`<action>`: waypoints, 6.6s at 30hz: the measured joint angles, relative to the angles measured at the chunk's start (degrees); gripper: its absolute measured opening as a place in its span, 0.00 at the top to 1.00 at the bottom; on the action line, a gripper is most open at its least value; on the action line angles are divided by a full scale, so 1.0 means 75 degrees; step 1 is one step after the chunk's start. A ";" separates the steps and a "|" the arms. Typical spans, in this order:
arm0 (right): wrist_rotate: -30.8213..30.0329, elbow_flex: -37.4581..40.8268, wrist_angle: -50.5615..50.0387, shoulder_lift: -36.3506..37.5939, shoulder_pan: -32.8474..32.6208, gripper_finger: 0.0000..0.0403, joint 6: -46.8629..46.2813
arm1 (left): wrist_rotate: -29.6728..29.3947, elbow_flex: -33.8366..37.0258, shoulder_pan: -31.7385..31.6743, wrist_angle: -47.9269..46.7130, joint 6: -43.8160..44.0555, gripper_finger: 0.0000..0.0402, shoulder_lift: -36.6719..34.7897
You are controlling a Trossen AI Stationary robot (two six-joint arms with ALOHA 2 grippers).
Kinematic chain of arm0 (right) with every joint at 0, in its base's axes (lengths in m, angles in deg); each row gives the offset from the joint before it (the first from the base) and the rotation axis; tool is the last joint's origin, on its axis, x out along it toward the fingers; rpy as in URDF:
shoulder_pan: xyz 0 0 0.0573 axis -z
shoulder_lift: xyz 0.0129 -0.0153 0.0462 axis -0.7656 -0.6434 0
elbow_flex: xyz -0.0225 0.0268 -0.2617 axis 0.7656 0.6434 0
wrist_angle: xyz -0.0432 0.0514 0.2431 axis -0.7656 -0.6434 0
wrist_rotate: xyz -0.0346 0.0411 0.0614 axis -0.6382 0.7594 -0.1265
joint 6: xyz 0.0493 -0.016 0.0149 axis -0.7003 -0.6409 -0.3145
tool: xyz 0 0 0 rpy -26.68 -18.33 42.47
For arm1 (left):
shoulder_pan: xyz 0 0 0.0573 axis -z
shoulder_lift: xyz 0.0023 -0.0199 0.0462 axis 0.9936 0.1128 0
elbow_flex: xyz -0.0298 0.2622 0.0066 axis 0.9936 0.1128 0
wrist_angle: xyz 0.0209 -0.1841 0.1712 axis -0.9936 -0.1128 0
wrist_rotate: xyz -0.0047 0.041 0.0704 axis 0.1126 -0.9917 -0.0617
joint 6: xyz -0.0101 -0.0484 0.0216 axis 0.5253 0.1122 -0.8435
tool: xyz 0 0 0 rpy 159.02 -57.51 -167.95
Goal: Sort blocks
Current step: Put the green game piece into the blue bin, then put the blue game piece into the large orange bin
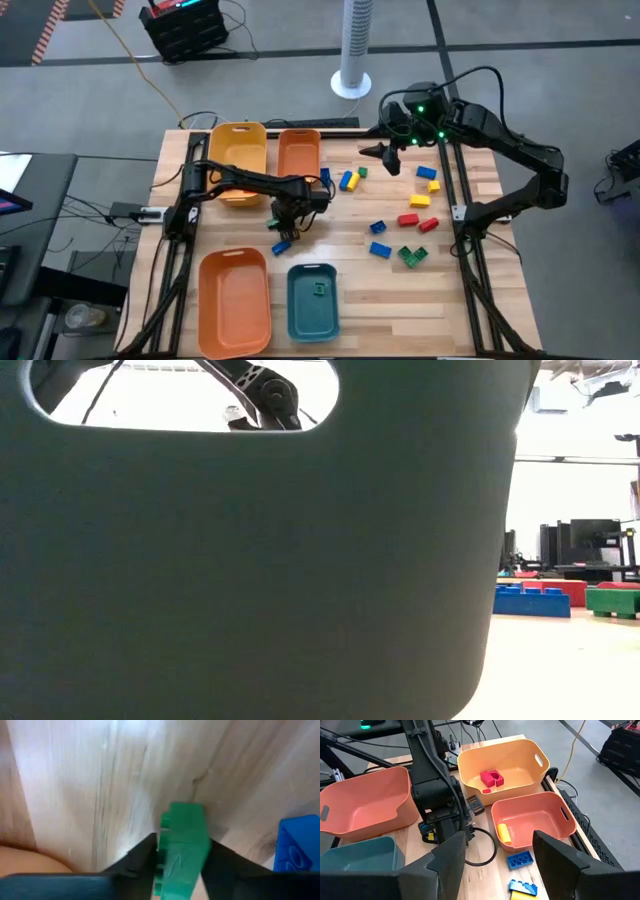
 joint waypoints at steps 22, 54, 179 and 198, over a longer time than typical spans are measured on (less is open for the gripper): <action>-0.0551 -0.0012 -0.1032 0.1272 0.1491 0.41 0.0427 | 0.2629 -0.1029 0.1383 0.2802 0.0487 0.77 -0.2839; -0.0014 -0.0006 -0.1083 0.1183 0.1201 0.41 0.0483 | 0.1119 -0.1008 0.2046 0.3147 0.2705 0.39 -0.2240; -0.0602 0.6432 0.1479 0.1769 -0.2286 0.41 -0.1984 | -0.3528 -0.1014 -0.0233 0.4353 -0.0389 0.40 -0.3375; -0.1169 0.7333 0.2512 0.1856 -0.2523 0.41 -0.2037 | -0.3529 -0.1014 -0.0233 0.4353 -0.0389 0.40 -0.3375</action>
